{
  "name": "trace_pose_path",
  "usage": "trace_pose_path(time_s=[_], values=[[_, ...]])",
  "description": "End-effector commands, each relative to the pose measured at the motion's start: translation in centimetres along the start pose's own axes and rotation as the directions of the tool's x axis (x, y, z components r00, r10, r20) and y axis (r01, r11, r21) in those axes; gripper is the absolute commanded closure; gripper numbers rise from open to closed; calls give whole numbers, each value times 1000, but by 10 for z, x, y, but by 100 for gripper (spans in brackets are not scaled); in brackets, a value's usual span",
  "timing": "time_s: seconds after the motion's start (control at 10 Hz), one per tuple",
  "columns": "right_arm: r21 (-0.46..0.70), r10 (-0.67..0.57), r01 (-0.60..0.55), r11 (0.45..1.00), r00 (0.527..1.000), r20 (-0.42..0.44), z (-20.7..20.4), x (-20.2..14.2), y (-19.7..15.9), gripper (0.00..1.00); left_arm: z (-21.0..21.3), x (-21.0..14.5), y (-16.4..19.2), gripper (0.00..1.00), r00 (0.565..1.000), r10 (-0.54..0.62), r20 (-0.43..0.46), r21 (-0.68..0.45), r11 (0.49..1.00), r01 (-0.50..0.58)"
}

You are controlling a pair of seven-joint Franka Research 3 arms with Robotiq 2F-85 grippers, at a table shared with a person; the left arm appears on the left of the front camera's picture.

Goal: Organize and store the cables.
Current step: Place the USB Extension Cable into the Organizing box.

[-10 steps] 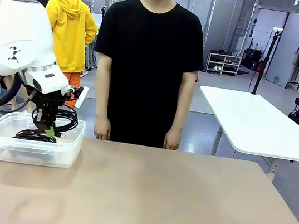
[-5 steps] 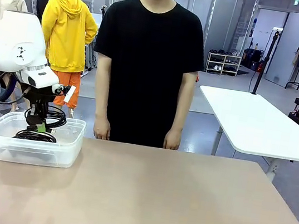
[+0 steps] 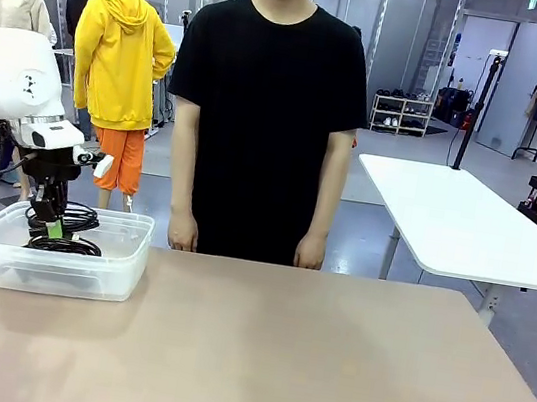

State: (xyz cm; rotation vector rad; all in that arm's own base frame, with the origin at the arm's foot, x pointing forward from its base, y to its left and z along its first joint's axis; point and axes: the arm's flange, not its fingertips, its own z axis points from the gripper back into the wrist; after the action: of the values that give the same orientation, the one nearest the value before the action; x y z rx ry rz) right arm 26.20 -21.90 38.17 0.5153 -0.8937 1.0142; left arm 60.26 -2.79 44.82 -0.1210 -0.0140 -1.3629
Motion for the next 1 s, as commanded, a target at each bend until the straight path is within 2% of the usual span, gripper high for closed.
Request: trace_pose_path(time_s=[0.0, 0.5, 0.6, 0.9], values=[[-2, 10, -10, 1000, 1000, 16, 1, 0, -2, 0, 3, -1, 25, 82, 999, 46, -1, -42, 998, -46], [-2, 10, -10, 1000, 1000, 16, 1, 0, -2, 0, 1, 6, 18, 4, 995, 97, -3, -36, 995, -97], [-2, 10, -10, 1000, 1000, 16, 1, 0, -2, 0, 2, 8, 11, 0, 995, 102, -5, -27, 994, -103], [-2, 10, -10, 1000, 1000, 16, 1, 0, -2, 0, -6, 7, -18, 0, 984, 179, -16, 47, 983, -178]])
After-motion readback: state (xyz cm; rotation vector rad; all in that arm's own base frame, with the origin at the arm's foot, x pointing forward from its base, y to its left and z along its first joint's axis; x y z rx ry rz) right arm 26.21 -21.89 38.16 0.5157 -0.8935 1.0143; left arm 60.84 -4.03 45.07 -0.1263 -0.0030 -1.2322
